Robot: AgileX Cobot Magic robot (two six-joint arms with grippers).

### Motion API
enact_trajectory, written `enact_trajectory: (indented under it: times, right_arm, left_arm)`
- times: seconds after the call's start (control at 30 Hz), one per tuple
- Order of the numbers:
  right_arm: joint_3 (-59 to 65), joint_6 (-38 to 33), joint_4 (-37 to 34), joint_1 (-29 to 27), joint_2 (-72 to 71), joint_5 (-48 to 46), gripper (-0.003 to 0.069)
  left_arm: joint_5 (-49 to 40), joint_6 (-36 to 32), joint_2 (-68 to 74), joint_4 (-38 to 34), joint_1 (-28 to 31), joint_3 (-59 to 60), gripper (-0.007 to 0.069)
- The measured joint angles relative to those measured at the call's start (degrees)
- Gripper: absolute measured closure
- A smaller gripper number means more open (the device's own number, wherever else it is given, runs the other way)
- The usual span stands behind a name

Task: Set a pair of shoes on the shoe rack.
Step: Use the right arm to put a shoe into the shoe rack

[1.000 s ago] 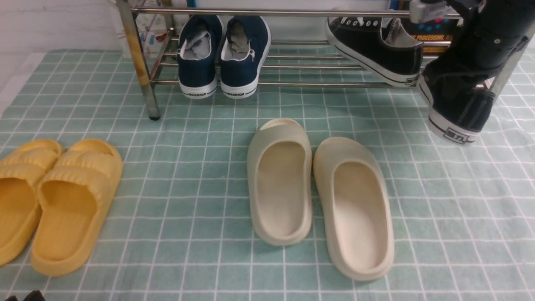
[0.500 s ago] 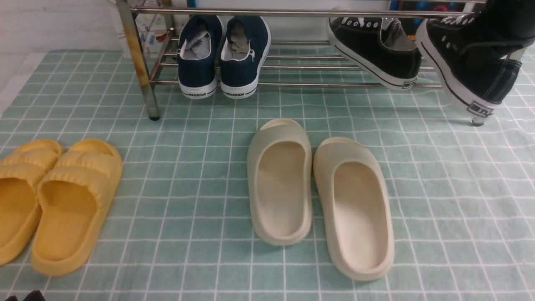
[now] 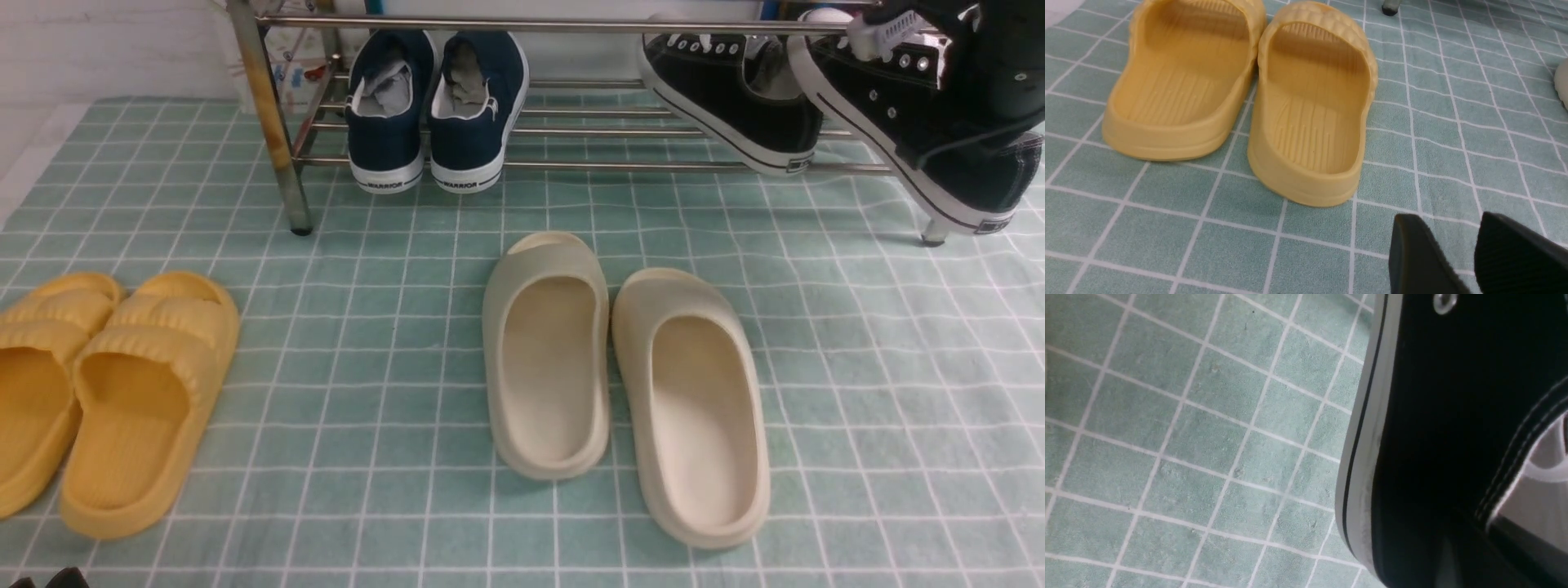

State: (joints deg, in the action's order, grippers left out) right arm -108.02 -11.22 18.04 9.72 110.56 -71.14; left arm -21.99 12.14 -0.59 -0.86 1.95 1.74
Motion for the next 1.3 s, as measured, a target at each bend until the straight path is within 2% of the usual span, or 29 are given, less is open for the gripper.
enact_trajectory:
  times: [0.37, 0.77, 1.07, 1.3]
  right_arm:
    - [-0.03, 0.63, -3.98, 0.05, -6.61, 0.62, 0.0642]
    - [0.05, -0.15, -3.32, 0.05, -6.0, 1.46, 0.0642]
    - [0.05, -1.34, 0.22, 0.05, -0.21, 8.34, 0.0642]
    - [0.08, -1.39, 1.14, 0.05, 4.18, 17.56, 0.0642]
  left_arm:
    - [0.0, 0.0, 0.0, 0.0, 0.0, 0.0, 0.0387]
    - [0.0, 0.0, 0.0, 0.0, 0.0, 0.0, 0.0387]
    - [0.0, 0.0, 0.0, 0.0, 0.0, 0.0, 0.0387]
    - [0.0, 0.0, 0.0, 0.0, 0.0, 0.0, 0.0387]
